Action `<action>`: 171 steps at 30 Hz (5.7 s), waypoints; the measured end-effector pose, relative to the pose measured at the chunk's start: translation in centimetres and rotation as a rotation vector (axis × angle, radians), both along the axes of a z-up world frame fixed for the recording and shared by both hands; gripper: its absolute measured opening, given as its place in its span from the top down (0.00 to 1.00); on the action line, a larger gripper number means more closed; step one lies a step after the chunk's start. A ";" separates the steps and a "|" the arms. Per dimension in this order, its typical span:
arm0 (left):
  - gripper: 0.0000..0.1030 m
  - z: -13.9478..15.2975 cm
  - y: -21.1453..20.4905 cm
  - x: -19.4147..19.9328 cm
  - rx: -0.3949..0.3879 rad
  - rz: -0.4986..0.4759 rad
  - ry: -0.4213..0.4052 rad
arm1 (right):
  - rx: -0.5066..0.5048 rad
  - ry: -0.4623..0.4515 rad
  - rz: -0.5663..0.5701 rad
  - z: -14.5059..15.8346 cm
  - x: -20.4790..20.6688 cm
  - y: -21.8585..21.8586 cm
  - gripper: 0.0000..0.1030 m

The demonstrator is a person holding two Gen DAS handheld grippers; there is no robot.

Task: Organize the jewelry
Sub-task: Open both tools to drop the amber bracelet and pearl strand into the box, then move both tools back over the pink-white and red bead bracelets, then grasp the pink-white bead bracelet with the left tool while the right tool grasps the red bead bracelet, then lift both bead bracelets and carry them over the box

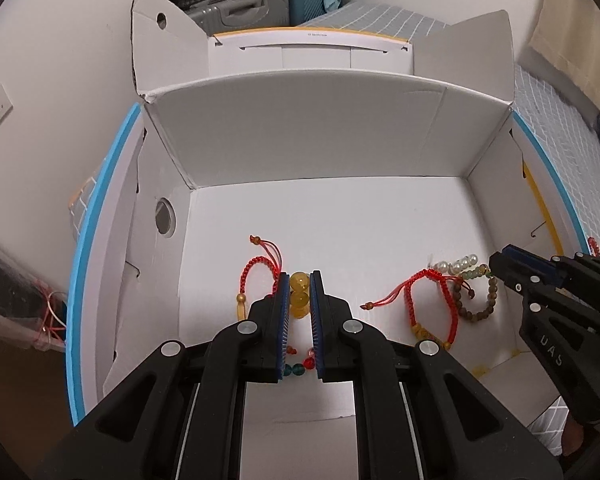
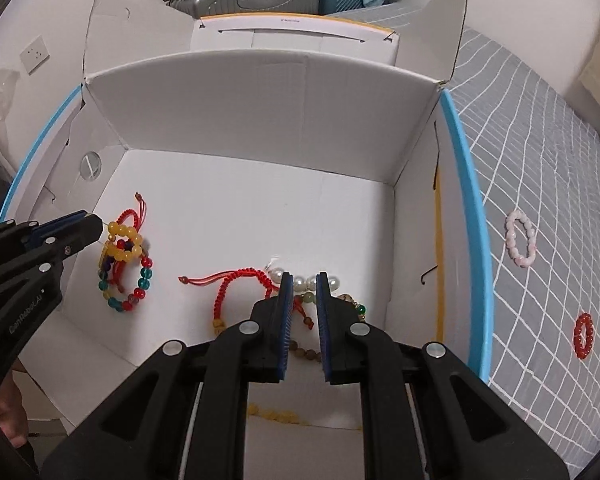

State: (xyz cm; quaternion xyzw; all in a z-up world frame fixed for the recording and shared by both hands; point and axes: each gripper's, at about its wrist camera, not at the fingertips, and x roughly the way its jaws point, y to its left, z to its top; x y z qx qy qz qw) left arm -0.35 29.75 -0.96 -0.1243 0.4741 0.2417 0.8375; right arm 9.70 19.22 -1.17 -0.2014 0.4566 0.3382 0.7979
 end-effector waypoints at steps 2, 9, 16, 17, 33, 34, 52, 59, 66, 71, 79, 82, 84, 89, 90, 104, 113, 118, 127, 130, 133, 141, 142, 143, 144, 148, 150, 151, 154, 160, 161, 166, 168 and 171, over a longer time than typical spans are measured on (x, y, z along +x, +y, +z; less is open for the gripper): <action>0.89 -0.1 0.0 0.0 -0.003 0.003 0.003 | -0.001 0.003 0.006 0.0 -0.1 0.0 0.87; 0.59 0.5 0.2 -0.3 -0.003 0.018 -0.015 | 0.045 -0.018 0.019 1.3 -1.0 -0.3 0.54; 0.31 2.0 0.3 -0.8 0.019 0.028 -0.063 | 0.124 -0.096 -0.013 4.0 -1.1 -1.8 0.25; 0.27 2.4 0.2 -0.9 0.028 0.030 -0.076 | 0.127 -0.113 -0.019 4.3 -1.1 -2.1 0.21; 0.06 5.1 -4.1 2.0 0.087 -0.045 -0.176 | 0.192 -0.189 -0.180 6.8 2.5 -9.3 0.10; 0.06 5.1 -4.5 2.3 0.088 -0.053 -0.179 | 0.196 -0.190 -0.193 6.9 2.7 -10.1 0.10; 0.07 6.8 -15.8 14.2 -0.076 -0.305 -0.229 | 0.221 -0.227 -0.472 8.0 10.0 -24.6 0.10; 0.06 5.3 -22.0 20.3 -0.021 -0.332 -0.187 | 0.181 -0.185 -0.581 5.4 13.0 -30.8 0.10; 0.06 1.0 -25.6 26.8 -0.034 -0.317 -0.121 | 0.145 -0.142 -0.646 2.2 15.3 -35.5 0.10; 0.06 -2.2 -26.1 30.5 -0.001 -0.285 -0.060 | 0.127 -0.105 -0.677 -0.3 17.0 -37.7 0.10; 0.06 -7.3 -25.5 34.2 0.021 -0.237 0.079 | 0.105 -0.035 -0.702 -4.1 20.2 -39.1 0.10; 0.06 -8.8 -25.0 34.2 0.010 -0.214 0.095 | 0.107 -0.005 -0.710 -5.4 20.7 -39.3 0.10; 0.06 -9.5 -24.8 34.2 -0.023 -0.205 0.102 | 0.104 0.003 -0.710 -5.9 20.9 -39.4 0.13; 0.07 -10.2 -24.9 34.2 0.000 -0.204 0.094 | 0.115 0.059 -0.715 -7.5 21.4 -39.7 0.27; 0.07 -10.2 -24.9 34.3 0.001 -0.203 0.094 | 0.110 0.067 -0.713 -7.8 21.5 -39.7 0.32; 0.39 -9.3 -26.2 33.3 -0.027 -0.196 0.067 | 0.143 0.120 -0.709 -8.9 21.5 -39.7 0.82; 0.80 -8.5 -26.8 32.8 -0.043 -0.233 0.083 | 0.171 0.113 -0.725 -8.3 20.9 -39.9 0.87; 0.81 -8.2 -27.3 32.6 -0.035 -0.275 0.091 | 0.182 0.103 -0.722 -7.6 20.7 -39.9 0.87; 0.81 -6.4 -28.2 32.1 -0.014 -0.312 0.066 | 0.192 0.079 -0.718 -6.3 20.5 -40.0 0.87; 0.81 -6.3 -28.2 32.0 -0.023 -0.320 0.066 | 0.199 0.070 -0.715 -6.0 20.3 -40.0 0.87; 0.81 -5.8 -28.3 31.9 -0.031 -0.327 0.059 | 0.204 0.059 -0.710 -5.4 20.1 -39.9 0.87; 0.81 -3.7 -28.7 31.0 -0.085 -0.361 0.023 | 0.191 0.001 -0.695 -3.6 19.3 -39.1 0.87; 0.81 -3.3 -28.8 30.8 -0.086 -0.364 0.021 | 0.191 -0.005 -0.692 -3.4 19.2 -38.9 0.87; 0.81 -3.1 -28.8 30.6 -0.087 -0.364 0.019 | 0.192 -0.009 -0.690 -3.2 19.1 -38.9 0.87; 0.81 -2.8 -28.9 30.4 -0.091 -0.370 0.014 | 0.193 -0.012 -0.688 -3.0 19.1 -38.8 0.87; 0.81 -1.8 -29.2 29.6 -0.101 -0.395 0.017 | 0.191 -0.034 -0.675 -2.0 18.6 -38.2 0.87; 0.81 -1.0 -29.3 29.0 -0.090 -0.407 0.005 | 0.192 -0.042 -0.665 -1.6 18.3 -37.8 0.87; 0.81 -0.6 -29.5 28.8 -0.086 -0.413 0.001 | 0.189 -0.049 -0.659 -1.3 18.1 -37.6 0.87; 0.81 0.6 -29.7 27.8 -0.083 -0.437 -0.013 | 0.188 -0.066 -0.653 -0.5 17.6 -37.4 0.87; 0.81 2.8 -29.4 25.9 -0.067 -0.456 -0.038 | 0.204 -0.098 -0.632 1.9 16.0 -36.8 0.87; 0.81 3.0 -29.3 25.6 -0.064 -0.455 -0.035 | 0.208 -0.105 -0.628 2.4 15.6 -36.6 0.87; 0.81 4.3 -28.7 24.1 -0.034 -0.446 -0.043 | 0.219 -0.149 -0.600 4.7 13.9 -35.4 0.87; 0.81 4.8 -28.2 23.4 -0.025 -0.444 -0.053 | 0.225 -0.165 -0.591 5.5 13.2 -34.9 0.87; 0.81 5.6 -27.4 22.4 -0.004 -0.437 -0.065 | 0.239 -0.186 -0.571 7.0 11.9 -34.0 0.87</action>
